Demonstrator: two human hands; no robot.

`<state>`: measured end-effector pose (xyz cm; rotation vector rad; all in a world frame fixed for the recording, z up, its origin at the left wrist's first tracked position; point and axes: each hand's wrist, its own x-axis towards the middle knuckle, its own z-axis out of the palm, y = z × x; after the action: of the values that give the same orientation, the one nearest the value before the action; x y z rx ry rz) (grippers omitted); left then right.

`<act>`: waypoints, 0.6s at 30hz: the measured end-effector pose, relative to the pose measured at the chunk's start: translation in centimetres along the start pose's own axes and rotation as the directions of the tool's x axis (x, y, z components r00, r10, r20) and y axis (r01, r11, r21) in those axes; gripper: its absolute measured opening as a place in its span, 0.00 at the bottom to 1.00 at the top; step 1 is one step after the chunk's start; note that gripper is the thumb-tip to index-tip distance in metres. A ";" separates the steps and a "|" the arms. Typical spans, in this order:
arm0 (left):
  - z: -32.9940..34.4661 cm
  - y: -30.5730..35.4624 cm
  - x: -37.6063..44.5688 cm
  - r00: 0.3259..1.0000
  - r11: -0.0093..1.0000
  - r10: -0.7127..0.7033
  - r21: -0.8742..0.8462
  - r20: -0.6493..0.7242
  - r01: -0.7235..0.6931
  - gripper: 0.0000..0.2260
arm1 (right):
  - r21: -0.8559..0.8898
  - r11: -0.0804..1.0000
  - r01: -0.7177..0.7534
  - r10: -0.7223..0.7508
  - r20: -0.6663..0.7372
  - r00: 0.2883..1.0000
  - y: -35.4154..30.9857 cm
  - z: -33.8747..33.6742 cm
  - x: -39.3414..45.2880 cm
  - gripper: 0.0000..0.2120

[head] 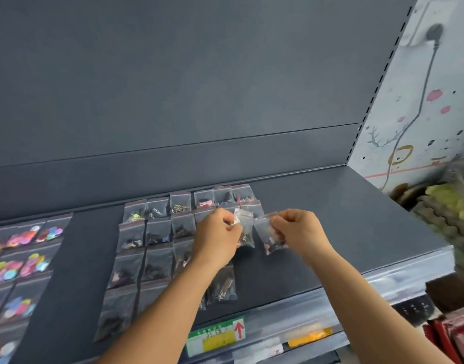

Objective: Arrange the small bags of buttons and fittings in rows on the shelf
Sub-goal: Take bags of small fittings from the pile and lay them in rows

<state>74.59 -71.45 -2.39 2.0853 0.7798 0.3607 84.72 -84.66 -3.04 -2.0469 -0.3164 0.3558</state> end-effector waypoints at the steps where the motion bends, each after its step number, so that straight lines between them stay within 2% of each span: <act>1: 0.4 0.0 -0.1 1.000 0.998 0.008 0.061 0.000 -0.008 0.04 | -0.042 0.999 0.008 -0.008 0.012 1.000 0.2 0.1 0.1 0.09; 4: 1.0 -0.1 -0.6 0.998 0.958 0.059 0.281 0.002 -0.057 0.08 | -0.231 0.971 0.066 -0.060 0.036 0.998 0.6 0.2 0.1 0.05; 7: 0.7 0.0 -1.0 0.986 0.883 0.162 0.453 -0.042 -0.126 0.14 | -0.400 0.899 0.177 -0.168 0.059 0.984 1.3 -0.1 0.1 0.16; 9: 0.6 -0.2 -1.1 0.971 0.835 0.236 0.516 -0.026 -0.189 0.17 | -0.411 0.871 0.269 -0.255 0.090 0.963 1.6 -0.5 0.2 0.18; 13: 1.3 -1.0 -1.0 0.928 0.738 0.318 0.562 0.196 -0.372 0.17 | -0.463 0.785 0.411 -0.296 0.303 0.906 2.2 -0.9 0.4 0.12; 15: 1.8 -1.6 -0.9 0.922 0.708 0.301 0.590 0.244 -0.387 0.14 | -0.447 0.755 0.480 -0.345 0.351 0.870 2.5 -0.6 0.4 0.07; 18: 1.9 -2.1 -0.8 0.934 0.683 0.266 0.637 0.239 -0.358 0.10 | -0.435 0.737 0.516 -0.405 0.327 0.854 2.7 0.0 0.5 0.04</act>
<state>74.12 -72.27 -5.19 2.9222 0.5008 0.1183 85.40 -85.74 -5.52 -2.3446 -1.1444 0.1831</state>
